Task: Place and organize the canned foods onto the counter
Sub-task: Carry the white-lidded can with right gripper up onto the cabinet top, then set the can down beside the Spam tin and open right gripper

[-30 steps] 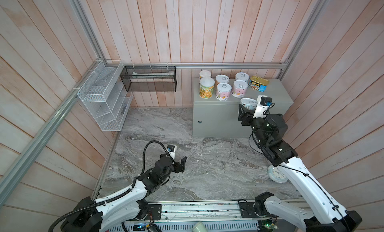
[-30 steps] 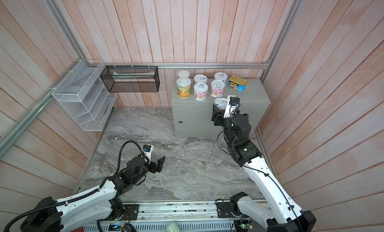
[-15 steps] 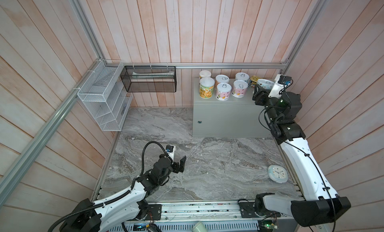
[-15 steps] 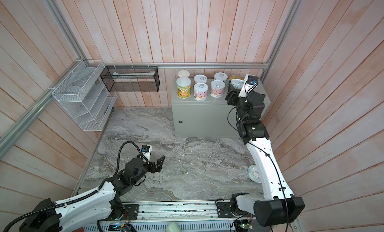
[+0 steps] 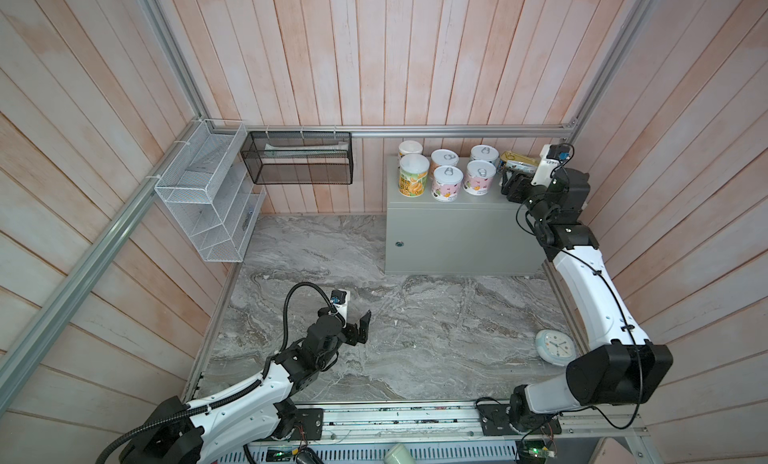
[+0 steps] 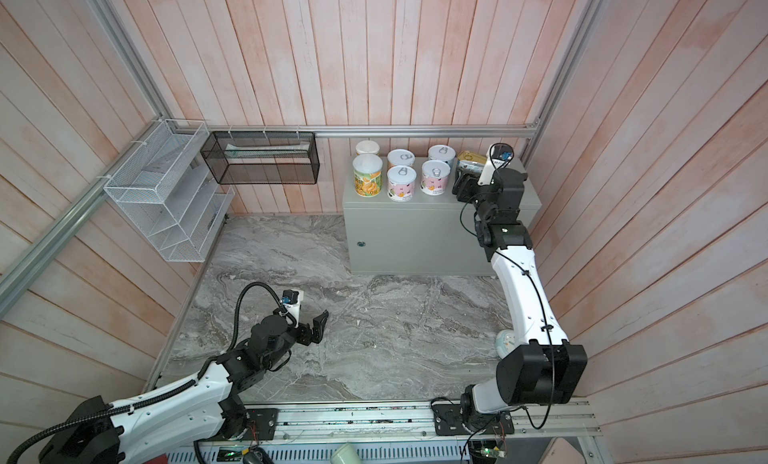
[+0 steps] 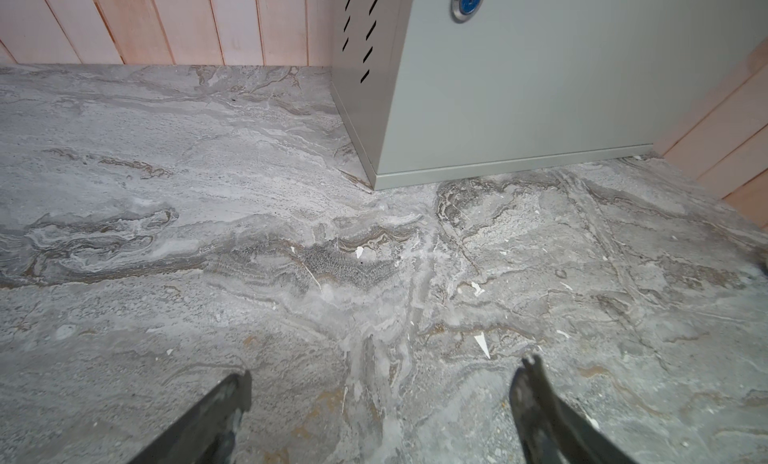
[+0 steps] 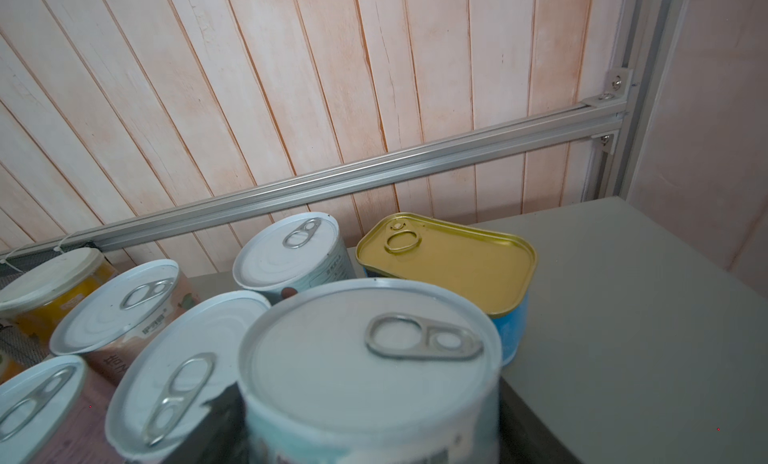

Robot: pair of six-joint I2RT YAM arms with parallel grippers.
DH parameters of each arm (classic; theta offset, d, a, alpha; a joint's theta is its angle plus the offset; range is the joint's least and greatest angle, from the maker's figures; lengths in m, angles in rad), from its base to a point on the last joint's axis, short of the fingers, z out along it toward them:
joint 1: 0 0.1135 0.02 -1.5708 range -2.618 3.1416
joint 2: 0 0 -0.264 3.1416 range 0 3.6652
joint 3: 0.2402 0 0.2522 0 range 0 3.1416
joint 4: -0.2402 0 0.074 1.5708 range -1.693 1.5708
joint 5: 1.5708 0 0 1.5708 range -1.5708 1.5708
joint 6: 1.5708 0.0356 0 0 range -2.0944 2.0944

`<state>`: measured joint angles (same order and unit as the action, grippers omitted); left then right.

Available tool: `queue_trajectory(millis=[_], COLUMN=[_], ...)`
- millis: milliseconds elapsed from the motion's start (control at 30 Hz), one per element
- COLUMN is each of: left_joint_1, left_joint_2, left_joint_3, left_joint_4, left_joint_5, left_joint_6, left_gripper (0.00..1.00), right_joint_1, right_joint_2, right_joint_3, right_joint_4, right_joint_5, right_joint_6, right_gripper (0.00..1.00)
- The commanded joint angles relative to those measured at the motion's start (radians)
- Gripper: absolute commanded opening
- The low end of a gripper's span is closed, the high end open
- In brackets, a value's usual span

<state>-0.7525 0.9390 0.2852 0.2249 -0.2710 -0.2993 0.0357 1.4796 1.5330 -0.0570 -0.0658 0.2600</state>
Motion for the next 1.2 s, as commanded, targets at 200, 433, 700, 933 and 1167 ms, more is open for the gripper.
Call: queue_trajectory(millis=[200,433,700,933,1167], left_joint_1=[0.005,0.005,0.005,0.005,0.005], left_joint_2=[0.032,0.049,0.085,0.092,0.103], left_joint_3=[0.017,0.016,0.029,0.031,0.034], left_joint_4=[0.026,0.034,0.039,0.039,0.040], left_joint_5=[-0.030,-0.032,-0.022,-0.022,-0.007], left_joint_6=[0.010,0.012,0.010,0.011,0.011], left_gripper=[1.00,1.00,1.00,1.00,1.00], right_joint_1=[-0.007,0.012,0.012,0.012,0.012], right_joint_2=[-0.011,0.013,0.039,0.027,-0.037], right_joint_3=[-0.069,-0.103,-0.120,-0.156,-0.169], right_joint_4=[0.142,0.142,0.126,0.148,0.148], right_joint_5=[0.008,0.061,0.056,0.081,0.086], right_joint_6=[0.016,-0.043,-0.071,-0.086,-0.095], right_gripper=[0.61,0.69,0.77,0.89,0.98])
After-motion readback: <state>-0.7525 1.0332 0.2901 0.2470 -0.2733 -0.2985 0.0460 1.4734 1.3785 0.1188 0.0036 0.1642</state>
